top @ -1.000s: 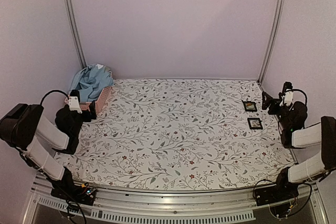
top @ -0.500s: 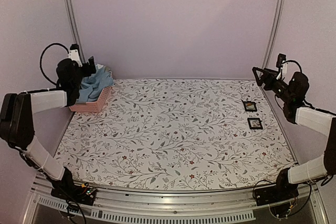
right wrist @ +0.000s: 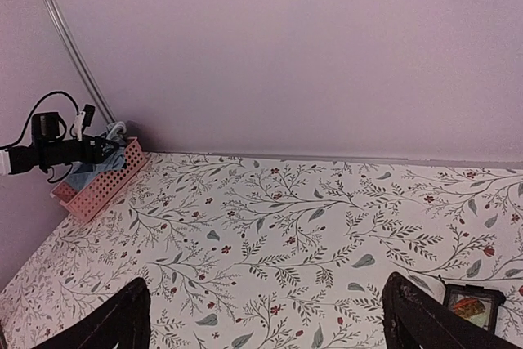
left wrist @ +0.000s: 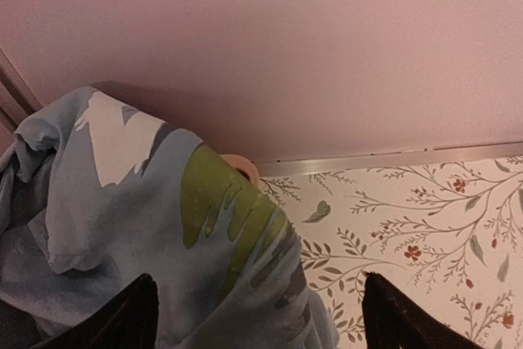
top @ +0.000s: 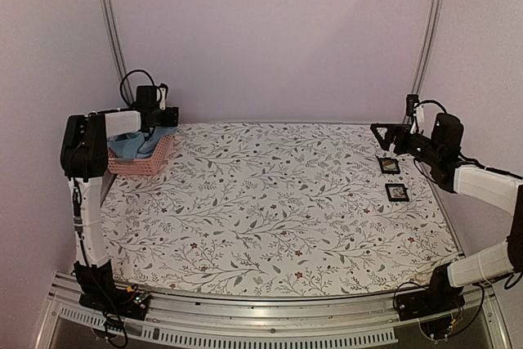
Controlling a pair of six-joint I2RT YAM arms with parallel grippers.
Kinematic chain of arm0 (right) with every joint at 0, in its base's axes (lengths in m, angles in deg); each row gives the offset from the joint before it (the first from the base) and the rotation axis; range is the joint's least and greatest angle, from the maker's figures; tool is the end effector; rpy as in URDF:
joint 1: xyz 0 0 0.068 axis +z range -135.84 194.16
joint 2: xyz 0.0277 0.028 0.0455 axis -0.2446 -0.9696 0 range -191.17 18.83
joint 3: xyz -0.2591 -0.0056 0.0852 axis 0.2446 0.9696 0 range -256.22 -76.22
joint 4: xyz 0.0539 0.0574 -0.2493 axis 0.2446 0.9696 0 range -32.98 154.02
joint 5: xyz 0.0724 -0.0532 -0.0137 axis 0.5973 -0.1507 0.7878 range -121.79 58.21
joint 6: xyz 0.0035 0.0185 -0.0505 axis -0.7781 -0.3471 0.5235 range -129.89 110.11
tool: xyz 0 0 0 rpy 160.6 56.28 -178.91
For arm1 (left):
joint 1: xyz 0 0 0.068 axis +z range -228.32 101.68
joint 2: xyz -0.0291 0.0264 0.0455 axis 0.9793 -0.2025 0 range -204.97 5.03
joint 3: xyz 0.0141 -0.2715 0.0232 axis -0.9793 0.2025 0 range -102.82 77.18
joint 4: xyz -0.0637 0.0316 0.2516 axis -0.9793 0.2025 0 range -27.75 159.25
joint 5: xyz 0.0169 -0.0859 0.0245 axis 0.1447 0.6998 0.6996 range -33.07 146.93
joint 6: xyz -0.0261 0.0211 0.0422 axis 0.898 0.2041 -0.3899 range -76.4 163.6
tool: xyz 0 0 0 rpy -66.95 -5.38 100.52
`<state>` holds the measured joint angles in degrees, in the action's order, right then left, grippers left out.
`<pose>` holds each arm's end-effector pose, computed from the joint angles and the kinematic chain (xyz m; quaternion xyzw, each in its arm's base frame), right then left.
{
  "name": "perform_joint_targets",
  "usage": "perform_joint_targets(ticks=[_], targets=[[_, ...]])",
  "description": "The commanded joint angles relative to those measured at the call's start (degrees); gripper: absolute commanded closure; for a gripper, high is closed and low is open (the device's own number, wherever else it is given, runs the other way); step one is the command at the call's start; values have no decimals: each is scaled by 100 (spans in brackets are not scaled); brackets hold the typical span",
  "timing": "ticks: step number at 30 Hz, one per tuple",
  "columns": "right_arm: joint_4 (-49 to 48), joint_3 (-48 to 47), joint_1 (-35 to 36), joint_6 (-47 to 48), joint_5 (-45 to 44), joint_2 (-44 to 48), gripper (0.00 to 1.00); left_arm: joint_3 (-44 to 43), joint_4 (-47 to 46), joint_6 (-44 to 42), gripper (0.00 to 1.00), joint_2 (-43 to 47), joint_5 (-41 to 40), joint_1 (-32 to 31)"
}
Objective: Pin the brooch onto the clothing
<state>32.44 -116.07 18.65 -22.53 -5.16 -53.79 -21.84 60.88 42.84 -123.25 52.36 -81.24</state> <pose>0.2822 0.0383 0.2682 -0.0982 0.7443 0.2670 0.6042 0.5228 -0.0239 0.2021 0.0069 0.8562 0.0244 0.5159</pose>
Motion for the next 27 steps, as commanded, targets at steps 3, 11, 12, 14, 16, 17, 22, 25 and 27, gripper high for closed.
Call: perform_joint_targets(ticks=[3,11,12,14,16,17,22,25,27], targets=[[280,-137,131,117,-123,-11,3,-578,658,61,54,-287,-79,63],[310,-99,144,157,-116,-6,3,-120,239,60,100,216,-169,71],[320,-108,147,157,-100,-21,3,-53,231,54,100,289,-181,72],[306,-123,154,149,-64,-50,3,63,-88,21,100,439,-175,76],[306,-140,156,135,-42,-80,3,152,-191,1,100,566,-179,96],[314,-149,164,136,-36,-93,3,175,-221,-11,100,620,-182,100],[334,-179,170,146,-18,-56,3,439,-636,-44,100,1185,-484,125],[397,-226,168,150,19,3,3,747,-1098,-198,100,1906,-596,59],[423,-264,172,149,53,40,3,825,-1324,-421,100,2437,-591,-56]])
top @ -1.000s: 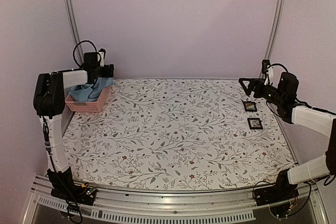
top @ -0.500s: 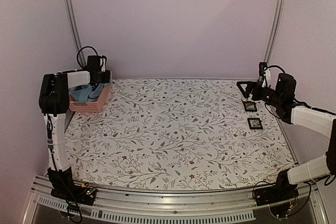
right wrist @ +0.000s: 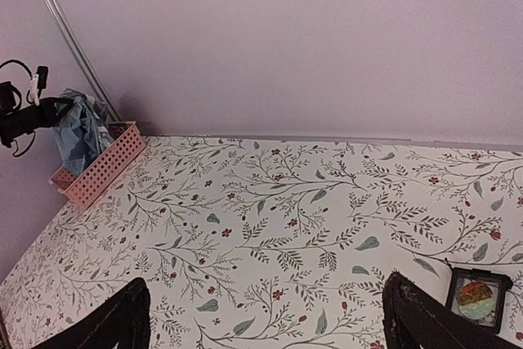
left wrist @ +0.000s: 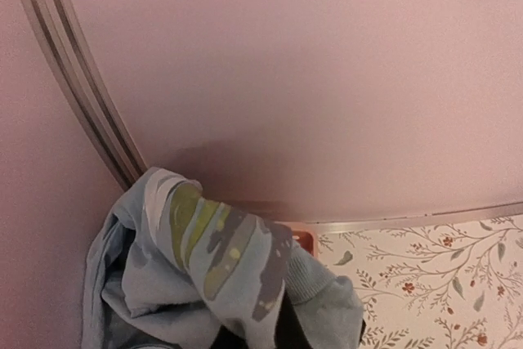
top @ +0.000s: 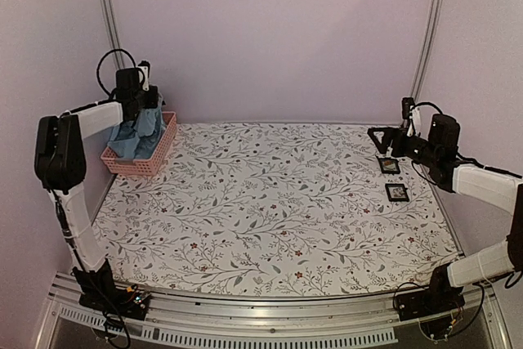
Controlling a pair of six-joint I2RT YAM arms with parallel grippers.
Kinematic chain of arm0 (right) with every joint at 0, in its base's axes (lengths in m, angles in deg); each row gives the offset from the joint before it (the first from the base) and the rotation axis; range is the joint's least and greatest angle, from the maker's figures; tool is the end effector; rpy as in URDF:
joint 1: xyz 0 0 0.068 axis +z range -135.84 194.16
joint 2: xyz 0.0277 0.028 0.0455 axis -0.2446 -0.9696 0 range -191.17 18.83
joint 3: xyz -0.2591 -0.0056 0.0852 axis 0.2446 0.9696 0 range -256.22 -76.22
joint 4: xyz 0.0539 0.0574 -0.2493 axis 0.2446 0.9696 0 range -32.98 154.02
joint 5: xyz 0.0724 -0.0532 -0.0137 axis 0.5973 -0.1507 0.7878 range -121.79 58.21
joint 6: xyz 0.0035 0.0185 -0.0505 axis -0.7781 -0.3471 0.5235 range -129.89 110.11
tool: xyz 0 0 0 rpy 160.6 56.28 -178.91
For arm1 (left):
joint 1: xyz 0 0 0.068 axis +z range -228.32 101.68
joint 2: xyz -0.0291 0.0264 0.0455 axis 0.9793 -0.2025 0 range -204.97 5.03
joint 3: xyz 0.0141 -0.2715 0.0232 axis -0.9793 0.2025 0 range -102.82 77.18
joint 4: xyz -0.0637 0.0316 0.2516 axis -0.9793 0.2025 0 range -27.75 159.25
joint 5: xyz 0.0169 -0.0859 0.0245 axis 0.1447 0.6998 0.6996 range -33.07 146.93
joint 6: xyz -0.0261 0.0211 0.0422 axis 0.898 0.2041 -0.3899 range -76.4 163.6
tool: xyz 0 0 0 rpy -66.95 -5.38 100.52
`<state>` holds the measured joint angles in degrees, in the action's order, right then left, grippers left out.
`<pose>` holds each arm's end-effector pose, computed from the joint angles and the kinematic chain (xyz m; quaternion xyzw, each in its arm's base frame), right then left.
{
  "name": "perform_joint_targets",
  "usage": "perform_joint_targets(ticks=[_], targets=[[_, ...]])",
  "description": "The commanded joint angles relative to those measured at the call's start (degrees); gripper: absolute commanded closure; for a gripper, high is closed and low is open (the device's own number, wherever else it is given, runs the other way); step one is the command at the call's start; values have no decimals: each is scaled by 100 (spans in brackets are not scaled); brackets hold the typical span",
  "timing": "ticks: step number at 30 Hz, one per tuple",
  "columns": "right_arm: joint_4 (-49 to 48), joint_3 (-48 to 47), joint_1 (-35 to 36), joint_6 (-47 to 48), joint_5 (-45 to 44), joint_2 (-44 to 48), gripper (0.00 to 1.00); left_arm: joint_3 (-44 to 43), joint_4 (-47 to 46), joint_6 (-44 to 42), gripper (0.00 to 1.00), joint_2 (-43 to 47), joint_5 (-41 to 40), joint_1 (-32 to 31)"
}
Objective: Pin the brooch onto the clothing
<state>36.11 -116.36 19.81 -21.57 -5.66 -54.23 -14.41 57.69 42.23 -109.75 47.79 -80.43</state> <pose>0.2820 0.0438 0.2612 -0.1023 0.7635 0.2660 0.5795 0.4828 -0.0122 0.2770 -0.0219 0.8107 0.0610 0.5818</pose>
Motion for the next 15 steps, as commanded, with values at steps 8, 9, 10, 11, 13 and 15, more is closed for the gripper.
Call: perform_joint_targets(ticks=[8,9,10,11,13,15], targets=[[43,-528,101,-205,440,95,3,-781,-497,-2010,100,2567,1143,-1401],[43,-556,119,-217,464,95,3,-1090,-75,-2153,100,2580,1392,-1618],[47,-585,145,-224,480,98,3,-1338,274,-2232,100,2580,1546,-1836],[44,-603,169,-232,503,111,3,-1527,611,-2261,100,2580,1693,-2059],[43,-617,205,-275,536,139,3,-1604,966,-2202,100,2659,1911,-2461],[52,-618,231,-318,598,184,3,-1418,1008,-1973,100,2726,1920,-2696]])
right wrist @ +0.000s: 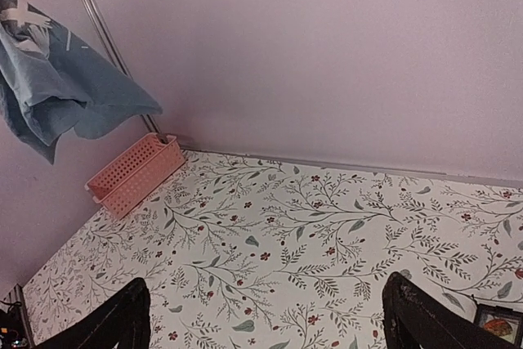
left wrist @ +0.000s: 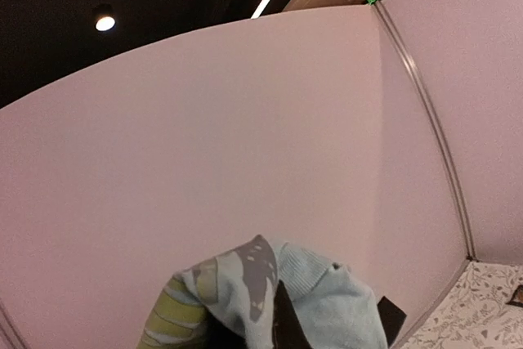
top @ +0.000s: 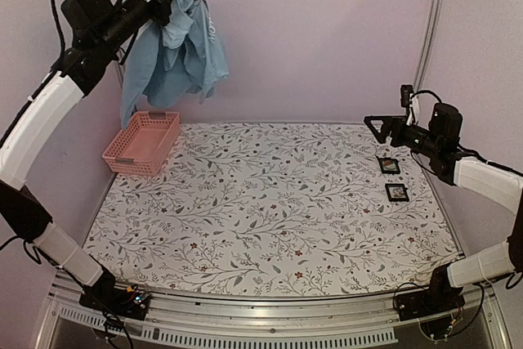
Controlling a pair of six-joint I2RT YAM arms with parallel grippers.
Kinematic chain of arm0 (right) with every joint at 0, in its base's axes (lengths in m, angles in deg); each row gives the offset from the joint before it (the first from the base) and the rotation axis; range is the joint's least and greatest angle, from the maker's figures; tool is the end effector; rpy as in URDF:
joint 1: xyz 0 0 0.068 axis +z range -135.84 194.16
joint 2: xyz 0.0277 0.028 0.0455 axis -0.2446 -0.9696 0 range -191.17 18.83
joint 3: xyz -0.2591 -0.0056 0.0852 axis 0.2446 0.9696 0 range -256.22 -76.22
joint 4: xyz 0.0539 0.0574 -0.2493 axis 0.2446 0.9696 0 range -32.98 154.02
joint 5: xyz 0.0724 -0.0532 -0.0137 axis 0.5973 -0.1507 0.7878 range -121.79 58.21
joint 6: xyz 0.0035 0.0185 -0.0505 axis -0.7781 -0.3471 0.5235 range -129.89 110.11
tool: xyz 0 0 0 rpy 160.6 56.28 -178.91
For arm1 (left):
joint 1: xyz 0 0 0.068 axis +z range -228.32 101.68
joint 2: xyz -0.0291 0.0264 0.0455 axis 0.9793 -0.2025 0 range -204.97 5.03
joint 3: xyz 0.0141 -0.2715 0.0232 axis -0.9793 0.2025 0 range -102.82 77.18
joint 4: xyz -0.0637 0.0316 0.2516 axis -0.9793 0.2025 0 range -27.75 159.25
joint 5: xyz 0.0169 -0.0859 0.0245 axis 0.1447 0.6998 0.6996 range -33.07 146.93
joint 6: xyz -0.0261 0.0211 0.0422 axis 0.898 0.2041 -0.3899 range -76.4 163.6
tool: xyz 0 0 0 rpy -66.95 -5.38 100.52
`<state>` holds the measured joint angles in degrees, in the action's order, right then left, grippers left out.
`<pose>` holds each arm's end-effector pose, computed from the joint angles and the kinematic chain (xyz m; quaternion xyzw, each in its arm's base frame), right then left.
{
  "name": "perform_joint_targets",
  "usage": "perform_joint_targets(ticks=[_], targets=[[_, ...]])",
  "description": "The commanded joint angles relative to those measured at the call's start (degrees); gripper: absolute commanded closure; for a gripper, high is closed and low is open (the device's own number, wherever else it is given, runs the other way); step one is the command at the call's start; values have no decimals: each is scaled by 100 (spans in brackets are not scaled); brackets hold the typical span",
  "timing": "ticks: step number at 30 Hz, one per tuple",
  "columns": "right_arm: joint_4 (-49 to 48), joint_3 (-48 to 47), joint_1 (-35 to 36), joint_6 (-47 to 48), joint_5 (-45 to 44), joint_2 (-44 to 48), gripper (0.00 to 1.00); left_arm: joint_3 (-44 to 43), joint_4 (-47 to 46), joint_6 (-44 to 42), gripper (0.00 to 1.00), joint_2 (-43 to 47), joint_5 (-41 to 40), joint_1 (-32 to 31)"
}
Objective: Pin the brooch onto the clothing
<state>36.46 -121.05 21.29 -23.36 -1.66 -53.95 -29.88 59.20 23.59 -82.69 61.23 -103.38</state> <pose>0.2858 0.0539 0.2904 -0.1312 0.7338 0.3061 0.5922 0.2906 -0.1389 0.5567 0.2418 0.5017 -0.0575 0.8286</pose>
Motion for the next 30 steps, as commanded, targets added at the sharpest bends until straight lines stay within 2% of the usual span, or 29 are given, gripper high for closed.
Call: perform_joint_targets(ticks=[1,6,10,13,18,24,25,26,28,29,30], targets=[[23,-148,95,-151,236,179,3,329,860,62,100,38,531,-491],[274,-184,151,-111,387,278,4,1588,643,1212,100,111,398,-863],[866,-322,266,142,330,290,6,3194,-139,1943,100,154,451,-1094],[1374,-421,425,333,216,248,7,3853,-307,2285,100,-149,677,-1356],[2198,-512,1006,444,-312,48,12,3925,-258,2014,100,-898,668,-2086],[2868,-349,2037,255,-1240,-374,20,3335,-240,2219,99,-1614,1372,-2232],[2868,-266,2096,171,-1305,-414,22,3233,-221,2242,92,-1718,1547,-2237],[2857,-184,2180,10,-1354,-469,24,3134,-179,2266,81,-1810,1716,-2240],[2793,-10,2364,-249,-1492,-570,28,2929,-40,2273,46,-1939,2024,-2243],[2772,62,2458,-379,-1585,-621,29,2867,29,2258,35,-1946,2085,-2242],[2751,109,2565,-451,-1649,-663,30,2856,87,2239,30,-1845,2049,-2240]])
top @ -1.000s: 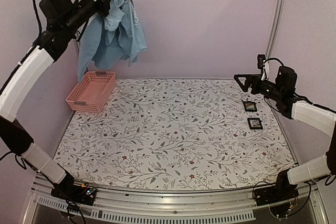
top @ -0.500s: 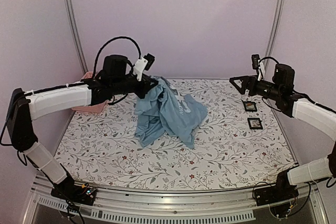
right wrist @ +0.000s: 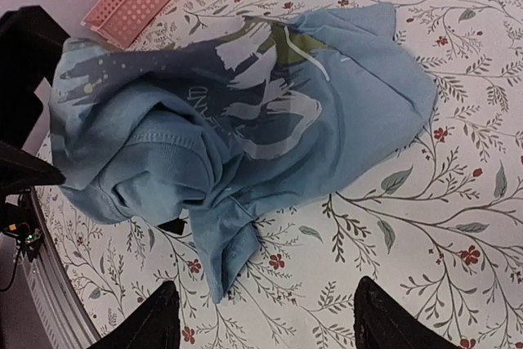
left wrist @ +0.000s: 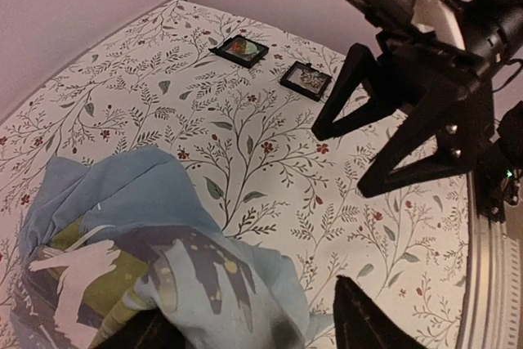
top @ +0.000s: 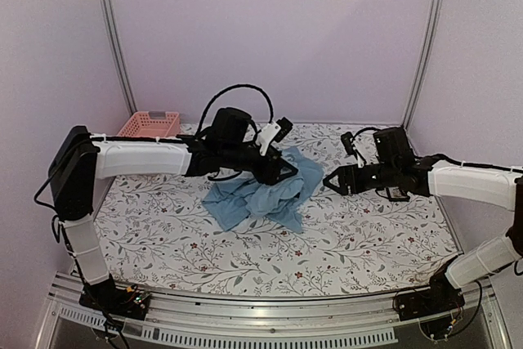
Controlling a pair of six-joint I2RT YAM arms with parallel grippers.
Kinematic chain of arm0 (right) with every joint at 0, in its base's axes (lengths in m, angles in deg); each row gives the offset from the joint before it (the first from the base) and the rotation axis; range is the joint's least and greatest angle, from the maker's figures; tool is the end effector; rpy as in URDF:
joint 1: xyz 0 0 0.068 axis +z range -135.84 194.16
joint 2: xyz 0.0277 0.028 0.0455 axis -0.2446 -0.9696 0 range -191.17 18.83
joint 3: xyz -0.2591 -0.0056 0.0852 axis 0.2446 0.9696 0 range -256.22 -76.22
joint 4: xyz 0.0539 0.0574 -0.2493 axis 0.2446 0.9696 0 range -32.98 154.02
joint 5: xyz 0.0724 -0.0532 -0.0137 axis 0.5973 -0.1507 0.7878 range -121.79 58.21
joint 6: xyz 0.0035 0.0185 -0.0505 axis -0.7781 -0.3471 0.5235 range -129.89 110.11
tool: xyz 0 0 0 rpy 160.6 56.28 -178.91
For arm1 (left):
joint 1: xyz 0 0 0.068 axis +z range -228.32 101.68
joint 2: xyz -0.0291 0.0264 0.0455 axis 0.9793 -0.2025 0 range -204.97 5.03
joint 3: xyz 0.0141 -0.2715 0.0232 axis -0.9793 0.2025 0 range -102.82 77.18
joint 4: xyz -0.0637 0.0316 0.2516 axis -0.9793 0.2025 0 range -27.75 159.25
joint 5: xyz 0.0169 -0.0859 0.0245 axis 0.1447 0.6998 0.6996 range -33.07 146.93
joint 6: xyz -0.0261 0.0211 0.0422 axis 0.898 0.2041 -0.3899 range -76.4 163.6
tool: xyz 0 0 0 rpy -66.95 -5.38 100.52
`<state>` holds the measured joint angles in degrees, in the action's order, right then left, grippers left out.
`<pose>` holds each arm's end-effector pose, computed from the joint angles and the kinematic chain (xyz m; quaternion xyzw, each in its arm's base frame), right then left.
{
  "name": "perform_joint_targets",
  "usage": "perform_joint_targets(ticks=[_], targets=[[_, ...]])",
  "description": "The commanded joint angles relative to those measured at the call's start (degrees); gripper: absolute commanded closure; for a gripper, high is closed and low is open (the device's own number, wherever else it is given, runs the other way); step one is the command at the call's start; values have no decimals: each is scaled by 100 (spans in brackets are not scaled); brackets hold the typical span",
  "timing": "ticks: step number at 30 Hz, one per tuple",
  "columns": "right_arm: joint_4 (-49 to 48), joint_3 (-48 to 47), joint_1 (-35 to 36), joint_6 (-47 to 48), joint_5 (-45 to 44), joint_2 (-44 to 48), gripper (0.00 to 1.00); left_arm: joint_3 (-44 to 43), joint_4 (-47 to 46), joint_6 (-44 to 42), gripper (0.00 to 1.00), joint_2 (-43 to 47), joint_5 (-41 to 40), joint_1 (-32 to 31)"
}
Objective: Pin the brooch onto the clothing
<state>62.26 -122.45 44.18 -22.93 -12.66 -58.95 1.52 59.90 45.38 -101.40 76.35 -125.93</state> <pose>0.2456 0.1555 0.2300 -0.2038 0.8610 0.3003 0.3563 0.2814 -0.3260 0.2417 0.4092 0.7464 -0.3424 0.3978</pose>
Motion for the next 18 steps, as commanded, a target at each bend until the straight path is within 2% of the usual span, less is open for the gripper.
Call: perform_joint_targets(ticks=[1,6,11,14,18], targets=[[168,275,376,-562,-597,-231,30,-246,28,26,25,94,430,21],[327,111,694,-638,-842,-363,32,478,210,-96,1,1297,-801,187],[252,94,1117,-962,-1249,-231,40,1685,985,742,1,2291,-2698,601],[44,183,1618,-1420,-1567,-345,46,2380,1279,1486,11,2572,-3158,686],[-62,6,2452,-1683,-2160,-704,50,3211,1315,2309,33,2609,-3212,692]])
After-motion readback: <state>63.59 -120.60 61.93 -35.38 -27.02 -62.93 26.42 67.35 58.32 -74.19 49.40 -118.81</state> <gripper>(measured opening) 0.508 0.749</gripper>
